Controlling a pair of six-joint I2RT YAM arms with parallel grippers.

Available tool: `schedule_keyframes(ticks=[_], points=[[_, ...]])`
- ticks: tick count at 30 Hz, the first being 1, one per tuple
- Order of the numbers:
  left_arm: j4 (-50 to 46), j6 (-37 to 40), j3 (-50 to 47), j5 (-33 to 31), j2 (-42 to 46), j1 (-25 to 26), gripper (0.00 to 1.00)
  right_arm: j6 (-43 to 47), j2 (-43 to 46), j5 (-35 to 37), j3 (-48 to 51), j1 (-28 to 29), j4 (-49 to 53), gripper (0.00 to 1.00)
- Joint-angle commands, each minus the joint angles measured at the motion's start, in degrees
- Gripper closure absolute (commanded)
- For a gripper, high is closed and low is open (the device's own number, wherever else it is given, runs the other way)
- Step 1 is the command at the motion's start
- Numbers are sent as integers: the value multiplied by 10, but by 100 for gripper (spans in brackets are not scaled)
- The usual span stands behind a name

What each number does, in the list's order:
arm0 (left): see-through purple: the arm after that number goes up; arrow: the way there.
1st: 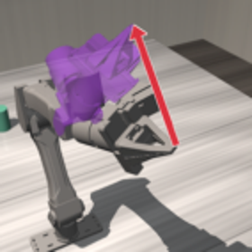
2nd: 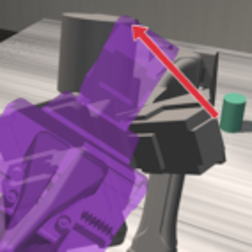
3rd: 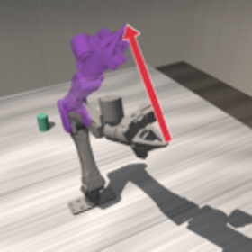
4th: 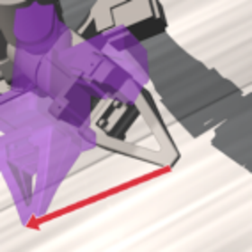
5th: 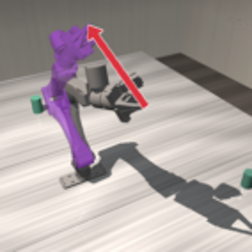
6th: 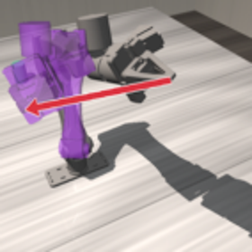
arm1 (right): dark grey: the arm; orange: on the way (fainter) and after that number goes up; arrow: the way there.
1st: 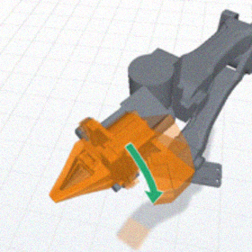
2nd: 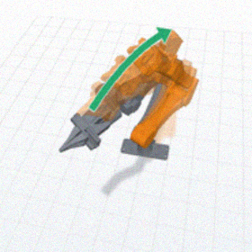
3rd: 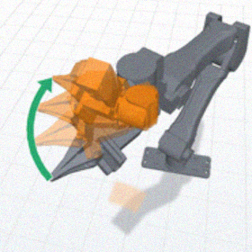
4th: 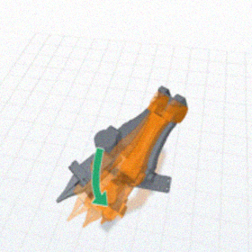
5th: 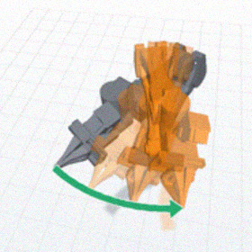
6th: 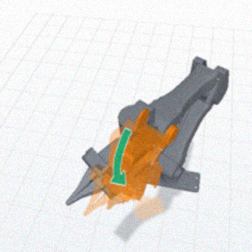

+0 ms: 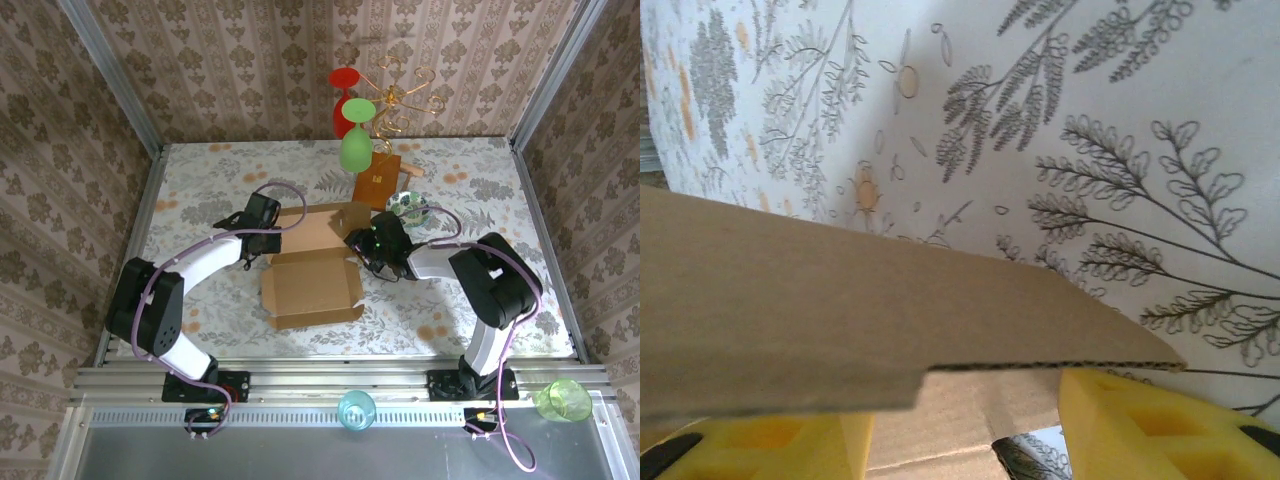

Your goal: Fold the paper box

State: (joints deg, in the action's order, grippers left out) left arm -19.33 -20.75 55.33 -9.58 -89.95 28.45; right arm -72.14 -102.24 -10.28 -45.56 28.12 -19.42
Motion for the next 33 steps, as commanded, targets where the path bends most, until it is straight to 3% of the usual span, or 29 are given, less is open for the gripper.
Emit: schedule_keyframes(ticks=[1,7,25,33], points=[[-13,-1,20,7,-8,-2,100,13,18,17,-4,-2,11,48],[-11,-2,19,8,-11,-3,100,27,55,35,10,-3,49,46],[-20,-9,33,45,-28,-16,100,20,-8,11,-23,4,44,45],[-23,-16,47,83,-45,-35,100,14,-4,9,-47,4,40,52]])
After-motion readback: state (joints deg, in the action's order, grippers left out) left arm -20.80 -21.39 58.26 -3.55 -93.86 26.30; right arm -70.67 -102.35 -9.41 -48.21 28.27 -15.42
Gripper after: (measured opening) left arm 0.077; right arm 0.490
